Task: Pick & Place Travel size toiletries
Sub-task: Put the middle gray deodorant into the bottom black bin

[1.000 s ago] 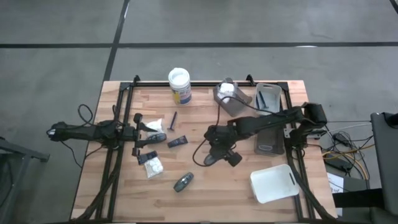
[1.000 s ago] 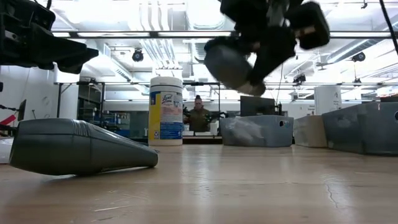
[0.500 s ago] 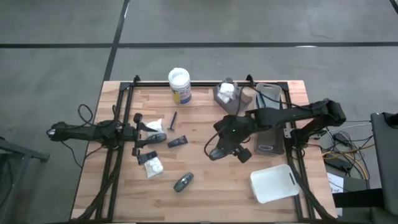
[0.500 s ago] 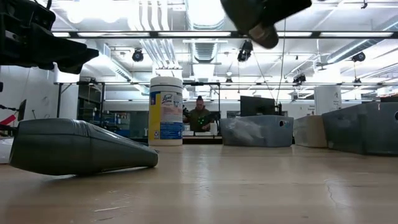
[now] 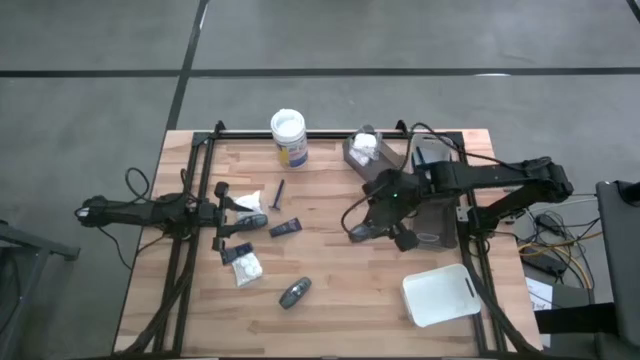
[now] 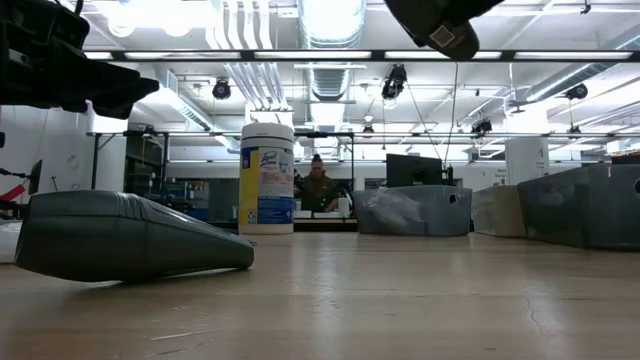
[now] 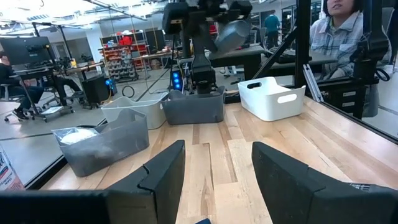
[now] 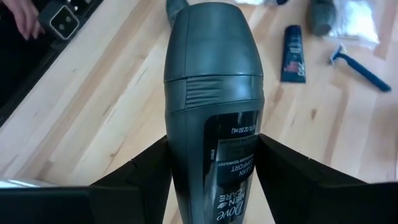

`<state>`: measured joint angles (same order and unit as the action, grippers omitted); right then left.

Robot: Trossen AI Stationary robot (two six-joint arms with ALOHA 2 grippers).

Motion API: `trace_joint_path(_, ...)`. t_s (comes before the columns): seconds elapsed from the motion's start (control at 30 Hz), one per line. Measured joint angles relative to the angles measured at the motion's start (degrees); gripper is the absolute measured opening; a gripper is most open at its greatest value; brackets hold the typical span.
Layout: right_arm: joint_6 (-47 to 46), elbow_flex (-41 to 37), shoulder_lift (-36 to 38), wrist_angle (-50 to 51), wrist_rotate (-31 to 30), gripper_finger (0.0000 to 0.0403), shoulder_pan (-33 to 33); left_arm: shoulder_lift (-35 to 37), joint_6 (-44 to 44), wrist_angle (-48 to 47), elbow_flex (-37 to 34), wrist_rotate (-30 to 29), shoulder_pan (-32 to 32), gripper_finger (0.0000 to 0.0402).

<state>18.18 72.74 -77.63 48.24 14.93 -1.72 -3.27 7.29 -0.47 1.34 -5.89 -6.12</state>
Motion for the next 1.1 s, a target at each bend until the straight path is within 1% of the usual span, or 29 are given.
trace_joint_path(0.17,-2.8,-3.8,4.4,0.9,0.0,0.0193,2.1,0.0,0.0,0.0,0.0,0.0,0.0,0.0193)
trace_joint_path(0.33,-6.7,-8.6,10.0,0.8,-0.2,0.0201,4.3,0.0,0.0,0.0,0.0,0.0,0.0,0.0193)
trace_joint_path(0.53,-11.6,-14.6,17.2,0.6,-2.9,0.0197,6.6,0.0,0.0,0.0,0.0,0.0,0.0,0.0193)
trace_joint_path(0.67,-15.4,-17.9,21.3,0.4,-3.4,0.0195,7.9,0.0,0.0,0.0,0.0,0.0,0.0,0.0193)
trace_joint_path(0.83,-19.8,-20.8,25.1,2.2,-7.5,0.0204,8.7,0.0,0.0,0.0,0.0,0.0,0.0,0.0193)
trace_joint_path(1.1,-26.6,-24.4,28.9,4.9,-8.7,0.0196,9.4,0.0,0.0,0.0,0.0,0.1,0.0,0.0193)
